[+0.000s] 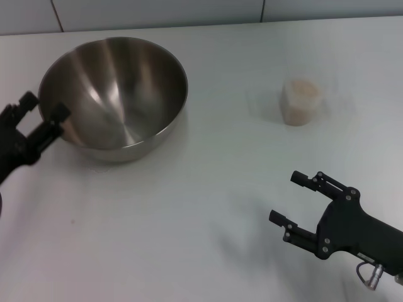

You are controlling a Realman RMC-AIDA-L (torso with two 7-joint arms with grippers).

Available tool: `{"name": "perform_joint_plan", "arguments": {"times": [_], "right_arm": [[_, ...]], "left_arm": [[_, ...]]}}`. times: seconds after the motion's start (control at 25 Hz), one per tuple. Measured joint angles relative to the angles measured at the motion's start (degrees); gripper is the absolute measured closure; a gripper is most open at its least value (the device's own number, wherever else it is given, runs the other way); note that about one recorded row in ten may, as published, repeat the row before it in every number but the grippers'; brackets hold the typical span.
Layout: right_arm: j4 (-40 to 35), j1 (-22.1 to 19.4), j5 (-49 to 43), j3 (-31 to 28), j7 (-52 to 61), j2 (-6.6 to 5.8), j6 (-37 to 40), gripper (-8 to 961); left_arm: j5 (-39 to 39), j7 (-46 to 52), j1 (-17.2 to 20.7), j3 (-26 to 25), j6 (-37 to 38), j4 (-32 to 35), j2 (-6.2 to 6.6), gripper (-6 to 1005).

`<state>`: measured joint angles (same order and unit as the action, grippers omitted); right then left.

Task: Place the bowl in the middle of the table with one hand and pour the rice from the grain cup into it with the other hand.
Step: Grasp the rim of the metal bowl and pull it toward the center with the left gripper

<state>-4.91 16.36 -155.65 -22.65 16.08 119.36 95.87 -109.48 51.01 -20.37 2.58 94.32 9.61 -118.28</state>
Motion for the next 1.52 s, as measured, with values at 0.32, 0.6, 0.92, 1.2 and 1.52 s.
{"name": "perform_joint_plan", "arguments": {"times": [0.32, 0.6, 0.92, 1.2, 1.52], "right_arm": [[0.13, 0.91, 0.45, -0.22, 0.00, -0.01, -1.10, 215], [0.53, 1.57, 0.71, -0.22, 0.00, -0.01, -2.11, 215], [1.28, 2.16, 0.91, -1.16, 0.00, -0.01, -2.97, 215], [1.31, 2.36, 0.91, -1.50, 0.00, -0.01, -2.98, 215], [1.31, 2.65, 0.91, -1.61, 0.00, -0.01, -3.23, 215]], "left_arm": [[-1.46, 24.29, -5.07, 8.12, -9.03, 15.38, -0.10, 170], [-1.36, 34.46, -4.98, 14.73, -13.31, 24.62, -0.28, 171], [-2.24, 42.33, -5.21, 20.51, -17.50, 28.50, -0.22, 171], [-2.23, 46.74, -4.87, 25.86, -20.08, 30.37, -0.12, 172], [-5.78, 54.32, -4.57, 31.84, -24.49, 32.30, -0.02, 172]]}}
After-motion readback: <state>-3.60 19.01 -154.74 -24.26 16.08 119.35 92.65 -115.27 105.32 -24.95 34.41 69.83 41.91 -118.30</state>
